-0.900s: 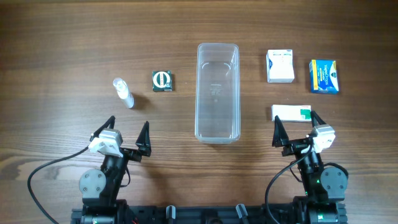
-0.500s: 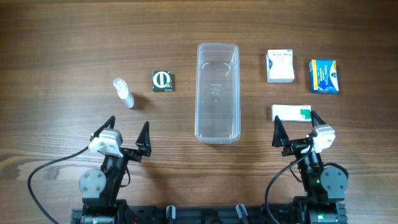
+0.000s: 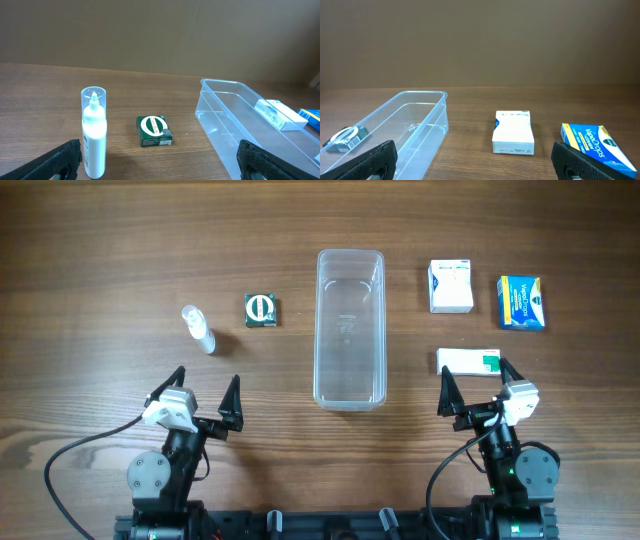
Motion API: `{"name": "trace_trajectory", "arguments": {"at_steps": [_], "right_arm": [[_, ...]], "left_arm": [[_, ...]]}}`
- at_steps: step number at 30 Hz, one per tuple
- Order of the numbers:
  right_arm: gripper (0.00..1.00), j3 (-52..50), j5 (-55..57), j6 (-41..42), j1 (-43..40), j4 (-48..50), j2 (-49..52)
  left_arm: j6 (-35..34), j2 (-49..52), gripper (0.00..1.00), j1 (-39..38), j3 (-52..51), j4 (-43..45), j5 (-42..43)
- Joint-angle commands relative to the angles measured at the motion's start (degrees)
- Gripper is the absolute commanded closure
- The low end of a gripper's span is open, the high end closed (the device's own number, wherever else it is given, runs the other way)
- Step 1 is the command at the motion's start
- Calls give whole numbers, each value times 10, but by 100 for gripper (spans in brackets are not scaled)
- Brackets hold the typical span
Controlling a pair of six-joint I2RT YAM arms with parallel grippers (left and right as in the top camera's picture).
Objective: Pack container
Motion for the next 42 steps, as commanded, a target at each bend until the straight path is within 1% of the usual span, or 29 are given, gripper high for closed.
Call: {"name": "trace_trajectory", "arguments": {"at_steps": [1,12,13,14,16,17,19,20,21,23,25,26,28,29,30,31,32,33,35,37,39,40,42], "right_arm": [[0,-1,-10,-6,3,1,0],[0,-1,-10,-6,3,1,0],[0,-1,-12,2,3,15,0],[0,-1,-22,26,3,35,0],[0,-1,-81,164,3,22,0],[0,-1,-80,220,3,17,0],[0,-1,-84,412,3,24,0],[0,-1,-118,413,3,52,0],[0,-1,-172,383,3,100,0],[0,6,-228,348,3,156,0],[0,43,-237,309,3,154,0],[0,85,-232,273,3,142,3],[0,141,-203,240,3,96,19],[0,200,-174,186,3,41,51],[0,267,-141,125,3,-33,106],[0,317,-117,90,3,-89,156],[0,382,-101,48,3,-160,229],[0,463,-90,6,3,-236,322],[0,593,-71,-21,3,-337,468],[0,761,-51,-45,3,-465,643],[0,880,-47,-73,3,-570,763],[0,927,-47,-75,3,-608,819],[0,953,-47,-76,3,-612,888]], "left_arm": [[-5,1,0,5,-4,-2,-7],[-5,1,0,5,-4,-2,-7],[-5,1,0,5,-4,-2,-7],[-5,1,0,5,-4,-2,-7],[-5,1,0,5,-4,-2,-7],[-5,1,0,5,-4,-2,-7],[-5,1,0,5,-4,-2,-7],[-5,1,0,5,-4,-2,-7],[-5,1,0,5,-4,-2,-7],[-5,1,0,5,-4,-2,-7],[-5,1,0,5,-4,-2,-7],[-5,1,0,5,-4,-2,-7],[-5,1,0,5,-4,-2,-7],[-5,1,0,5,-4,-2,-7],[-5,1,0,5,-4,-2,-7],[-5,1,0,5,-4,-2,-7],[-5,1,0,5,-4,-2,-7],[-5,1,0,5,-4,-2,-7],[-5,1,0,5,-4,-2,-7],[-5,1,0,5,-4,-2,-7],[-5,1,0,5,-4,-2,-7],[-5,1,0,5,-4,-2,-7],[-5,1,0,5,-4,-2,-7]]}}
